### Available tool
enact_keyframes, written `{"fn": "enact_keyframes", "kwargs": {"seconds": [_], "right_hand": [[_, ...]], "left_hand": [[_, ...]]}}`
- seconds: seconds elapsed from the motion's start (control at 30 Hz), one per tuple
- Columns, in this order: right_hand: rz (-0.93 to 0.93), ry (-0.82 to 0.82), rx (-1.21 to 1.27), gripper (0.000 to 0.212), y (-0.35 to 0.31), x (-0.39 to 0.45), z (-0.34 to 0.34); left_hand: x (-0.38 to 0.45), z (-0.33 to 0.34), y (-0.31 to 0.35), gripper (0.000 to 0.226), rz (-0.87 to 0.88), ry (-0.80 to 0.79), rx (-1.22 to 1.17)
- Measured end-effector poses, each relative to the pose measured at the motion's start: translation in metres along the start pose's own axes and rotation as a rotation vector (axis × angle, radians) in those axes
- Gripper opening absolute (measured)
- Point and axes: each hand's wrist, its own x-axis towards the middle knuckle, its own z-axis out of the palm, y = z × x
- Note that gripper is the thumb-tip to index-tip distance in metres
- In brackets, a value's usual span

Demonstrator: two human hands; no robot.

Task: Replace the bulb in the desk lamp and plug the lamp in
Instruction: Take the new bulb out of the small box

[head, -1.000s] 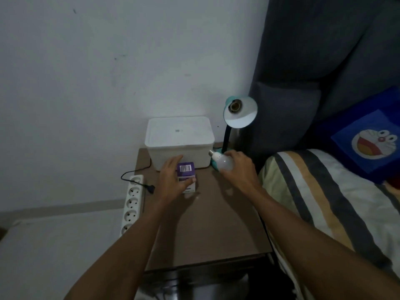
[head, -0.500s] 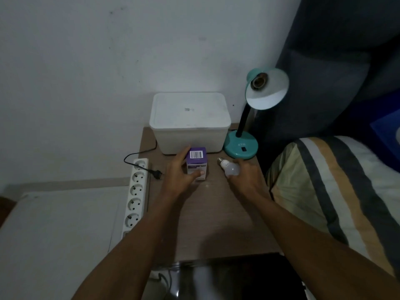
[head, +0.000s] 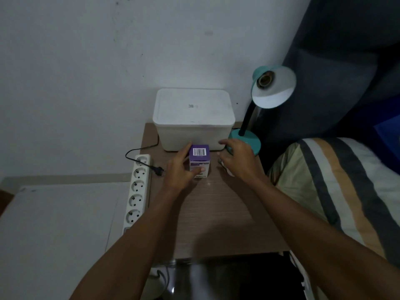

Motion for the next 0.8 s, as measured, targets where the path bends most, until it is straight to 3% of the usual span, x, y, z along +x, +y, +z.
{"fn": "enact_keyframes", "kwargs": {"seconds": [0.17,0.37,0.63,0.8], "right_hand": [[-0.308,-0.214,-0.174,0.034,-0.029,0.027,0.004],[-0.406,-0.344,-0.304,0.029,-0.03,0.036,0.007],[-0.425,-0.421,-0.286,0.038,-0.031,0.04,0.006],[-0.528,-0.353,-0.291,0.038,-0.023,0.036,0.008]], "left_hand": [[0.001,0.0,-0.002,0.09,0.008,0.003,0.001],[0.001,0.002,-0.007,0.091,-0.017,-0.009,-0.03],[0.0,0.002,-0.01,0.094,-0.009,-0.025,-0.081],[0.001,0.002,-0.01,0.094,-0.001,-0.028,-0.088]]}}
